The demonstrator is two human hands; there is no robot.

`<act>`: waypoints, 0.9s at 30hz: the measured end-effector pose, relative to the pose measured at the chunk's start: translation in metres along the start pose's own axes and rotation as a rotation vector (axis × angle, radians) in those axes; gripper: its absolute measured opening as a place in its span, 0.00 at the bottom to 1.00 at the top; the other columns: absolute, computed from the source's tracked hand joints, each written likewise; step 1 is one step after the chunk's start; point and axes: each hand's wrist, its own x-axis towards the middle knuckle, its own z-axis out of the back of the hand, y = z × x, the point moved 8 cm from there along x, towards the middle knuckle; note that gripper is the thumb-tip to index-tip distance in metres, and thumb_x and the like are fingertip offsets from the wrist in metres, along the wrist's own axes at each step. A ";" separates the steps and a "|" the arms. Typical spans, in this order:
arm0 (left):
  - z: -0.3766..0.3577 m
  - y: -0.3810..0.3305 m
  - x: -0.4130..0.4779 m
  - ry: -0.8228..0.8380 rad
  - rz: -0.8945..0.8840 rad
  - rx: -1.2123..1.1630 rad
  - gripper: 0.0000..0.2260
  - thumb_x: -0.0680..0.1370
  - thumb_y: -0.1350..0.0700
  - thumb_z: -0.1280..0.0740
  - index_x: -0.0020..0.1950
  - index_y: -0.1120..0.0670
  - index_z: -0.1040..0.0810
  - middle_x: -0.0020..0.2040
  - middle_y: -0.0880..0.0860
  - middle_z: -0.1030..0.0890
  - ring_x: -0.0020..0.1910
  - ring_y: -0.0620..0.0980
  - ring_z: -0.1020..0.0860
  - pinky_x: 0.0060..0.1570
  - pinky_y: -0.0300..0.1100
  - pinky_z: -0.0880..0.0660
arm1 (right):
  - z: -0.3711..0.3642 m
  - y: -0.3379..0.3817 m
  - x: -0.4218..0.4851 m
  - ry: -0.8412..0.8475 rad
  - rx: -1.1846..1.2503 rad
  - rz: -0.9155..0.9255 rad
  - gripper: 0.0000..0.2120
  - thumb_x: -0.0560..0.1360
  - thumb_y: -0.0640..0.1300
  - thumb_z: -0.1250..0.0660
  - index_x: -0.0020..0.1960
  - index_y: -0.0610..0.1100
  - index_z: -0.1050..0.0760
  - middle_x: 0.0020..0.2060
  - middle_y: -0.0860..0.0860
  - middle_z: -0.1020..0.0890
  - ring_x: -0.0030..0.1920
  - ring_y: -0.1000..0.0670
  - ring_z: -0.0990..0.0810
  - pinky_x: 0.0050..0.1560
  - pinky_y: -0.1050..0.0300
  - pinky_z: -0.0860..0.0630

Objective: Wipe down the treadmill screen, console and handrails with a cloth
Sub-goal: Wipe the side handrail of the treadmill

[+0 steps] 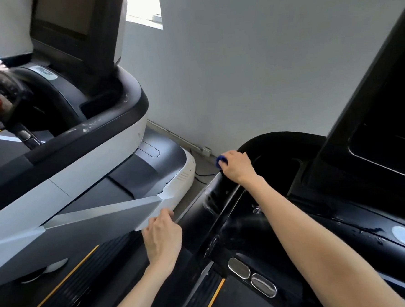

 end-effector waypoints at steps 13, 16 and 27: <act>0.008 0.016 -0.018 -0.002 0.118 0.062 0.13 0.77 0.64 0.46 0.54 0.51 0.27 0.54 0.50 0.22 0.53 0.52 0.28 0.48 0.45 0.33 | -0.011 0.031 0.001 0.087 -0.239 0.166 0.17 0.79 0.51 0.46 0.58 0.44 0.24 0.58 0.45 0.22 0.58 0.42 0.25 0.58 0.51 0.33; 0.008 0.014 -0.018 0.008 0.138 0.059 0.12 0.77 0.64 0.46 0.52 0.53 0.27 0.54 0.51 0.22 0.53 0.53 0.29 0.49 0.45 0.32 | -0.034 0.083 -0.037 0.179 -0.183 0.379 0.15 0.78 0.51 0.45 0.55 0.48 0.22 0.55 0.47 0.20 0.56 0.44 0.24 0.56 0.52 0.32; 0.022 0.024 -0.032 0.023 0.105 0.100 0.13 0.75 0.66 0.47 0.53 0.56 0.27 0.50 0.56 0.22 0.51 0.56 0.27 0.49 0.47 0.30 | -0.043 0.098 -0.051 0.132 -0.203 0.359 0.16 0.79 0.51 0.45 0.57 0.45 0.24 0.56 0.46 0.21 0.58 0.43 0.25 0.57 0.52 0.35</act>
